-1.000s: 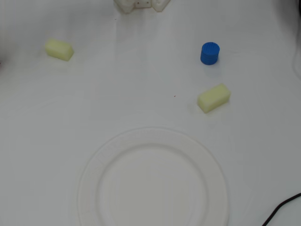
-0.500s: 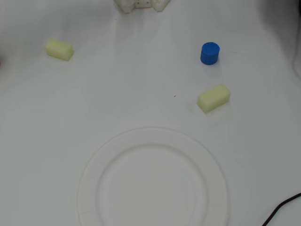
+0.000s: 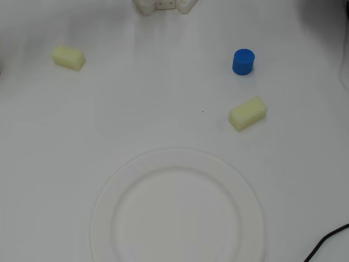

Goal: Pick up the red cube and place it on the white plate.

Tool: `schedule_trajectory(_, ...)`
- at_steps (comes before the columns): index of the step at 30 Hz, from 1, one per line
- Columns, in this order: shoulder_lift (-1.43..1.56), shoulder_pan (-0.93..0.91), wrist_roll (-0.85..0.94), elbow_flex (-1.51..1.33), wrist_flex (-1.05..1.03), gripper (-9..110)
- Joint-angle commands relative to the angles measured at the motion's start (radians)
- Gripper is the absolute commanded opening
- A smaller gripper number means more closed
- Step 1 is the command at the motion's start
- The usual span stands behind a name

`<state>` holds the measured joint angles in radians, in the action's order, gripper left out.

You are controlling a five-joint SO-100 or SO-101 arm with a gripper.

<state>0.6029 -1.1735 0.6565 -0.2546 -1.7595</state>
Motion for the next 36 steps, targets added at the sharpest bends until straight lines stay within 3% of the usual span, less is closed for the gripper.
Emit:
schedule_trajectory(1,0.008,0.0,-0.029,0.037,-0.006,0)
schedule_trajectory(11,0.202,0.094,-0.101,-0.103,-0.008,1)
schedule_trajectory(17,0.63,0.232,-0.043,-0.729,0.011,15)
schedule_trajectory(23,1.321,0.295,0.02,-1.589,0.37,26)
schedule_trajectory(36,1.373,0.336,0.071,-2.028,0.799,24)
